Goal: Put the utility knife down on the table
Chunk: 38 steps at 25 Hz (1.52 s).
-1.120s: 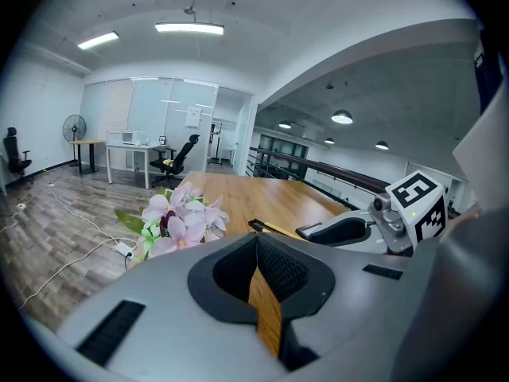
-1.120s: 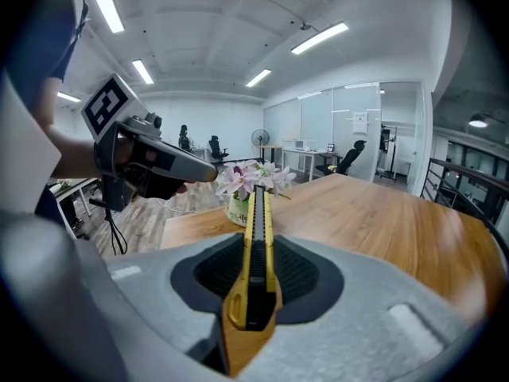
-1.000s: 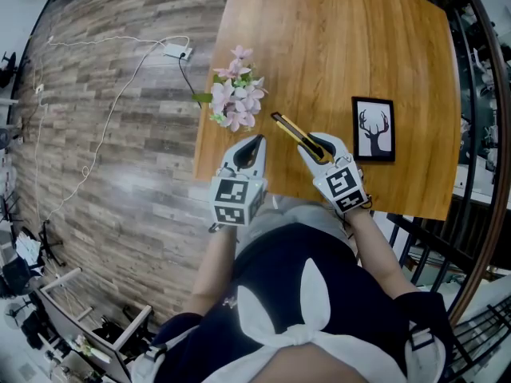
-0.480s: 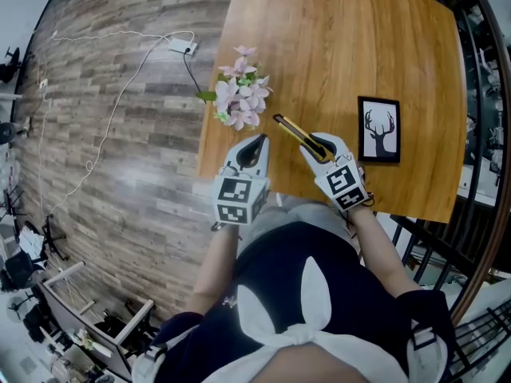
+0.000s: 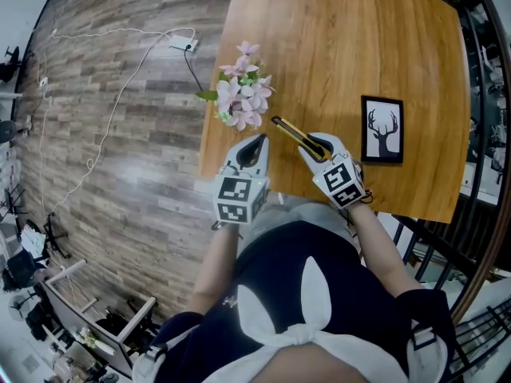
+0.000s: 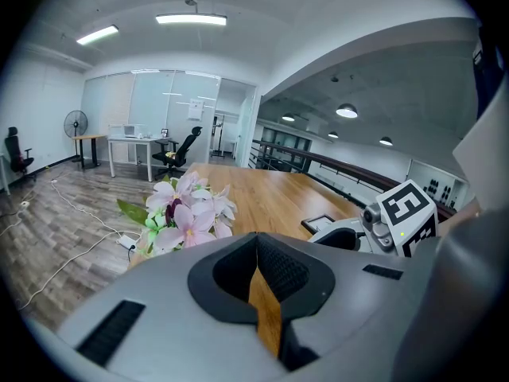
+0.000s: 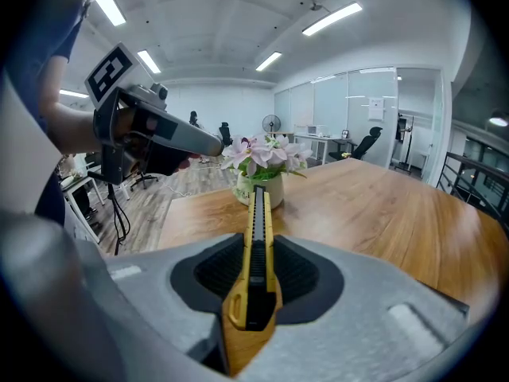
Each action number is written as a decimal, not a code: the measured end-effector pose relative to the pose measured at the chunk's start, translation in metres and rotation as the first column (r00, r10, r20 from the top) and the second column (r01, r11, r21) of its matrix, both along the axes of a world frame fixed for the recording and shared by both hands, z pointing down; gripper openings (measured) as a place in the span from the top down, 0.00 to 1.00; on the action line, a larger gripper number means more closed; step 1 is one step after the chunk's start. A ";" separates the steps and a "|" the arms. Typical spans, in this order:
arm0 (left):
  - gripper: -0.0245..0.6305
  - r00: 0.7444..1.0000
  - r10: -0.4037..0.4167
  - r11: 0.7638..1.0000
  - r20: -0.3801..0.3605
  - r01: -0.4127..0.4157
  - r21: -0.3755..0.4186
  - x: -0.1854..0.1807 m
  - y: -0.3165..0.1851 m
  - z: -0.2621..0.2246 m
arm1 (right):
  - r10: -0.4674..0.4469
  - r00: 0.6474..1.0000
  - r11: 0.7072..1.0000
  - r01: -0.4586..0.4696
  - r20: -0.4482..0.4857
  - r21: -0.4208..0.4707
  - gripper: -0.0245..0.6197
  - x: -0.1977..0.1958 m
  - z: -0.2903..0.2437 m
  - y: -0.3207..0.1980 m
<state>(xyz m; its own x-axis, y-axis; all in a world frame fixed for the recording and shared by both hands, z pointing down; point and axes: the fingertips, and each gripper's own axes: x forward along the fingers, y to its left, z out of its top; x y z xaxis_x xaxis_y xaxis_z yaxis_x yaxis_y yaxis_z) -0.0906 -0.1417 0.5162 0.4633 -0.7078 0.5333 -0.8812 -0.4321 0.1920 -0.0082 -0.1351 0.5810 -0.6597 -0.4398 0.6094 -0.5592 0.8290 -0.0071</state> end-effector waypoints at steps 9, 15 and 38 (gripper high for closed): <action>0.93 1.000 0.006 1.000 0.000 -0.006 -0.015 -0.004 -0.003 0.007 | -0.018 0.998 0.999 0.016 -0.064 -0.041 0.78 0.002 0.027 0.000; 0.93 1.000 0.005 1.000 -0.001 -0.005 -0.027 -0.007 -0.005 0.012 | -0.023 0.996 0.998 0.018 -0.083 -0.065 0.78 0.000 0.040 0.000; 0.93 1.000 0.014 0.998 -0.012 -0.015 -0.063 -0.012 -0.007 0.026 | -0.053 0.989 0.992 0.036 -0.142 -0.120 0.78 -0.003 0.079 0.003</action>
